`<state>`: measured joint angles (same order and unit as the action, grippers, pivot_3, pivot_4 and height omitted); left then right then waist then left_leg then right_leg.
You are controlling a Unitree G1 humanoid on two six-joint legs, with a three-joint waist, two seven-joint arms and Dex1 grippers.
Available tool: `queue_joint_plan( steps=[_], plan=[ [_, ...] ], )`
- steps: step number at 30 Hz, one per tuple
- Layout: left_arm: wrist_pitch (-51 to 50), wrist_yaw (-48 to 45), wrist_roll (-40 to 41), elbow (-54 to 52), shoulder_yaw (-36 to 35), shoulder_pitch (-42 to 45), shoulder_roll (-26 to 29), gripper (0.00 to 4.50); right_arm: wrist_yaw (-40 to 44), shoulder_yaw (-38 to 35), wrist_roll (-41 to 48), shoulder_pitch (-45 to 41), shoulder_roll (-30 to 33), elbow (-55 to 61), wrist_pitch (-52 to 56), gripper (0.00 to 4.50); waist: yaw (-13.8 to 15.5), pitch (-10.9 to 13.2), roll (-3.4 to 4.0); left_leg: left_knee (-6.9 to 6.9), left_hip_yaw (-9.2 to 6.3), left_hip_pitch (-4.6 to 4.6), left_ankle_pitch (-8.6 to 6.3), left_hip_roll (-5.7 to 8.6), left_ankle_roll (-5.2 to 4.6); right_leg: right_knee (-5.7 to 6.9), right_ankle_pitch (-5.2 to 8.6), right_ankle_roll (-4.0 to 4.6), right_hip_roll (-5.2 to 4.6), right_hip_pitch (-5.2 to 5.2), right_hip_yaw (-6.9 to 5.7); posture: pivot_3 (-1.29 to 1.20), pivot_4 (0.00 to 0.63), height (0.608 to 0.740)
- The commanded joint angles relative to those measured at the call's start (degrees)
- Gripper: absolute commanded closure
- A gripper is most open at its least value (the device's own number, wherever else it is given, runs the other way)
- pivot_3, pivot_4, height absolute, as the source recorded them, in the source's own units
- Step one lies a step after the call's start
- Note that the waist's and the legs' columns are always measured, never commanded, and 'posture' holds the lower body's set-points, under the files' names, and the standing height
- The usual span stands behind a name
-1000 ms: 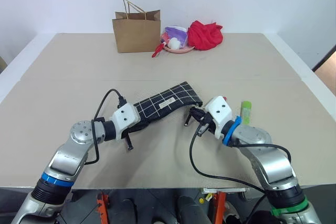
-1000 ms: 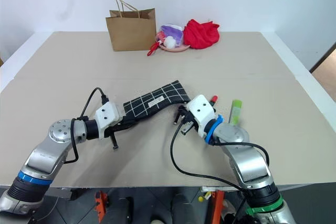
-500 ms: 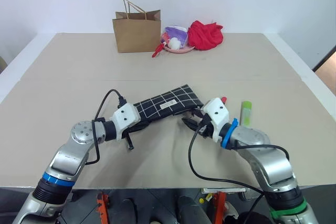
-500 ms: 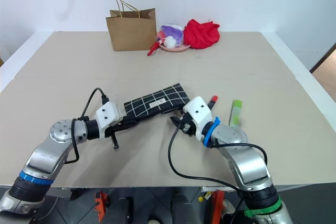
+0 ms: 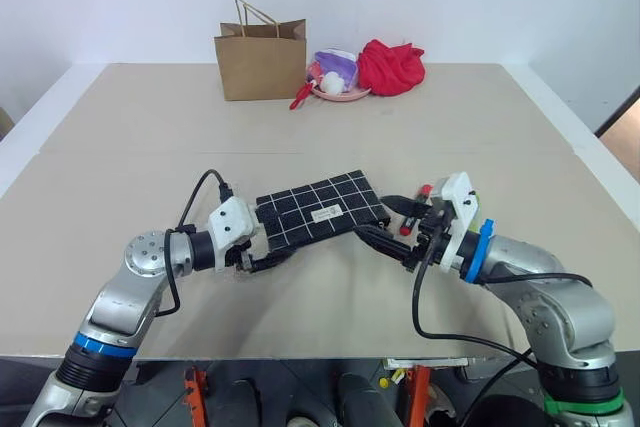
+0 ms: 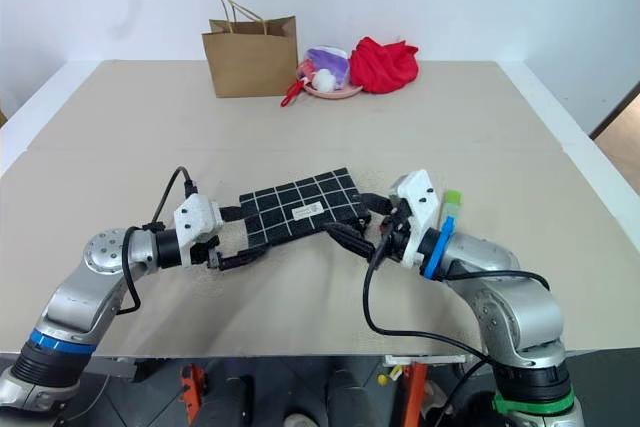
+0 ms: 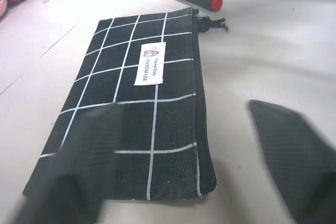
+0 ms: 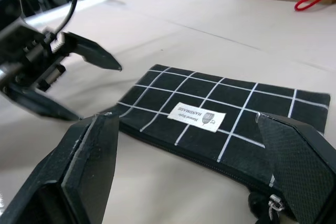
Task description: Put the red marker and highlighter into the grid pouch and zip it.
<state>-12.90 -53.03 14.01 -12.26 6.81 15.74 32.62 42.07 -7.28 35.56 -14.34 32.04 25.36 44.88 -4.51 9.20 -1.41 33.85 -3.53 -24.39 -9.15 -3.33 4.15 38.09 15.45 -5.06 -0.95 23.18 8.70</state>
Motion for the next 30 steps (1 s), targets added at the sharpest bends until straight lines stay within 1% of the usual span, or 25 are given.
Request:
queue_joint_plan(
  steps=[1,2,4,7,8,9,10,11,12,13,14,15,17,18,26,30],
  plan=[
    [2.39,-0.56,1.51,-1.96,-1.68,-0.84,0.25,0.06,0.70,0.18,-0.57,-1.56,1.22,-0.16,-2.43,0.00,-0.01,0.00,0.00,0.00,0.00,0.00,0.00,0.00,0.00,0.00,0.00,0.00,0.00,0.00,0.00,0.00,0.150,0.740],
    [3.77,-1.21,1.50,-2.02,-1.95,-1.31,0.71,0.06,-0.44,1.61,-3.33,-1.94,1.33,-1.47,-4.13,0.00,-0.01,0.00,0.00,0.00,-0.01,0.00,0.00,0.00,0.00,0.00,0.00,0.00,0.01,0.01,-0.01,0.00,0.150,0.740],
    [10.25,-2.20,-0.70,-0.56,-2.83,-2.66,2.46,0.06,-2.61,5.16,-9.30,-3.63,0.73,-5.44,-8.53,0.00,-0.19,0.01,-0.01,0.00,0.00,0.02,0.00,-0.01,0.00,0.00,-0.01,0.01,0.01,0.01,0.00,0.00,0.150,0.740],
    [18.01,-1.62,-3.64,2.83,-3.98,-3.36,4.11,0.06,-5.90,6.84,-12.67,-6.51,-2.01,-10.18,-10.90,0.00,-0.21,0.02,-0.01,0.00,0.02,0.06,0.00,-0.02,-0.01,0.00,-0.02,0.10,0.01,0.03,0.00,0.00,0.150,0.740],
    [20.44,-1.64,-4.53,4.71,-4.47,-3.33,4.92,0.00,-6.80,7.88,-13.99,-8.09,-3.02,-11.93,-11.56,0.49,-0.18,0.02,-0.01,0.00,0.02,0.06,0.01,-0.02,-0.01,0.01,-0.01,0.15,0.01,0.03,0.00,0.00,0.150,0.740],
    [22.00,-1.72,-5.12,6.53,-4.87,-3.18,5.63,0.00,-7.87,8.75,-15.32,-9.48,-4.18,-13.58,-12.48,0.70,-0.24,0.02,-0.01,0.00,0.02,0.06,0.01,-0.02,-0.01,0.01,0.03,0.22,0.01,0.03,0.00,0.00,0.150,0.740],
    [22.98,-1.86,-5.28,7.83,-5.11,-3.02,6.03,0.00,-9.30,9.12,-16.42,-10.52,-5.37,-15.00,-13.06,1.24,-0.24,0.02,-0.01,0.00,0.04,0.05,0.01,-0.02,-0.01,0.00,0.04,0.27,0.00,0.04,0.00,0.00,0.150,0.740],
    [23.66,-1.85,-5.41,8.69,-5.18,-2.86,6.20,0.00,-10.52,9.21,-17.11,-11.17,-6.35,-16.25,-13.06,1.61,-0.21,0.02,-0.02,0.01,0.04,0.05,0.01,-0.02,0.00,0.00,0.03,0.26,0.00,0.04,0.01,0.00,0.150,0.740],
    [24.43,-1.90,-5.70,9.39,-5.02,-2.62,6.40,0.00,-10.98,9.41,-17.74,-11.51,-6.86,-17.25,-13.33,2.20,-0.18,0.03,-0.02,0.02,0.04,0.04,0.01,-0.02,0.00,0.00,0.03,0.25,0.00,0.03,0.00,0.00,0.150,0.740],
    [26.05,-2.04,-6.42,10.41,-4.74,-2.26,6.76,0.00,-11.73,9.81,-18.97,-11.81,-7.20,-18.13,-13.99,2.54,-0.06,0.03,-0.02,0.02,0.04,0.03,0.01,-0.02,0.00,0.00,0.03,0.20,0.00,0.03,0.00,0.00,0.150,0.740],
    [28.16,-2.21,-7.31,11.59,-4.42,-1.87,7.13,0.00,-12.90,9.64,-19.55,-12.10,-7.98,-18.70,-13.78,3.00,0.12,0.03,-0.02,0.01,0.04,0.00,0.01,-0.02,0.00,0.00,-0.04,0.03,0.00,0.03,0.00,0.00,0.150,0.740],
    [29.53,-2.34,-7.96,12.46,-4.15,-1.56,7.38,0.00,-13.72,9.49,-19.90,-12.31,-8.59,-18.92,-13.67,3.41,0.30,0.02,-0.02,0.00,0.03,-0.03,0.01,-0.02,0.00,0.00,-0.02,0.02,0.00,0.04,0.00,0.00,0.150,0.740],
    [31.87,-2.39,-8.80,13.93,-3.80,-1.00,7.54,0.00,-14.87,9.44,-20.60,-12.41,-9.41,-18.72,-13.20,4.38,0.35,0.03,-0.02,-0.03,0.03,-0.06,0.00,-0.02,0.00,0.00,0.01,0.03,0.00,0.08,-0.01,0.00,0.150,0.740],
    [32.49,-2.42,-8.84,14.45,-3.78,-0.81,7.50,0.00,-15.19,9.56,-20.92,-12.25,-9.67,-18.35,-12.82,4.47,0.34,0.03,-0.02,-0.05,0.03,-0.09,0.00,-0.02,0.00,0.00,0.01,0.06,0.00,0.12,-0.01,0.00,0.150,0.740],
    [38.13,-3.66,-10.83,18.66,-2.31,2.14,8.26,0.00,-18.05,12.18,-24.02,-7.47,-10.93,-15.38,-10.57,4.47,0.26,0.02,-0.02,-0.09,0.03,-0.08,-0.02,-0.02,-0.03,0.00,0.02,0.06,0.01,0.13,0.00,0.00,0.150,0.740],
    [42.14,-5.13,-12.42,22.39,-0.84,4.07,9.06,0.00,-19.42,12.62,-25.35,-7.11,-11.77,-15.30,-10.82,4.47,0.15,0.02,-0.02,-0.08,0.03,-0.06,-0.01,-0.02,-0.02,0.00,-0.01,0.05,0.01,0.13,0.00,0.00,0.150,0.740]
  ],
)
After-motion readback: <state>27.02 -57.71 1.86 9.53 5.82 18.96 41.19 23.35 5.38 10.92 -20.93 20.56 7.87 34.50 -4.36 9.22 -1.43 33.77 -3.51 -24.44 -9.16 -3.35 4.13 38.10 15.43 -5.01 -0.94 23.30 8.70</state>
